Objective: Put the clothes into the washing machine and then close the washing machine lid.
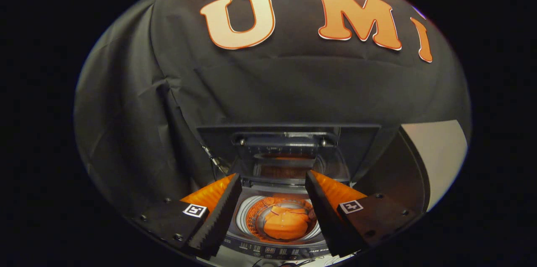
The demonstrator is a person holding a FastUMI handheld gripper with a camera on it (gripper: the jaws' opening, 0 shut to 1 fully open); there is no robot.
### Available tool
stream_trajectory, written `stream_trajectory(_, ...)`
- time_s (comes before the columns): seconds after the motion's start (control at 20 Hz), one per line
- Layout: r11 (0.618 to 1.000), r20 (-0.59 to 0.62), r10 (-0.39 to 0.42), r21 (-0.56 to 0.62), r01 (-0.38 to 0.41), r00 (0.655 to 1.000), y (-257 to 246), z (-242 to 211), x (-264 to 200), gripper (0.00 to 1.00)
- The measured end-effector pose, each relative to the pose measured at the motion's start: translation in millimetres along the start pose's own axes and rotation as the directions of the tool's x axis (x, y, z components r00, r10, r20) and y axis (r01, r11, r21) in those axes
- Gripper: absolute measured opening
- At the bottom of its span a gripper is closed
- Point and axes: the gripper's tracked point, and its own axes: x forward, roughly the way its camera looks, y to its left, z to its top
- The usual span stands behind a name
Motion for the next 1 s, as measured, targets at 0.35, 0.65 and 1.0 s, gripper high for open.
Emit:
stream_trajectory(0.35,1.000,0.050,-0.006,-0.003,0.006,0.999,-4.7,50.8,11.1,0.99)
stream_trajectory(0.65,1.000,0.060,-0.010,-0.009,0.011,0.998,-7.4,82.2,43.3,0.99)
stream_trajectory(1.0,0.999,0.046,-0.050,0.011,0.049,0.998,-15.9,87.3,78.7,0.99)
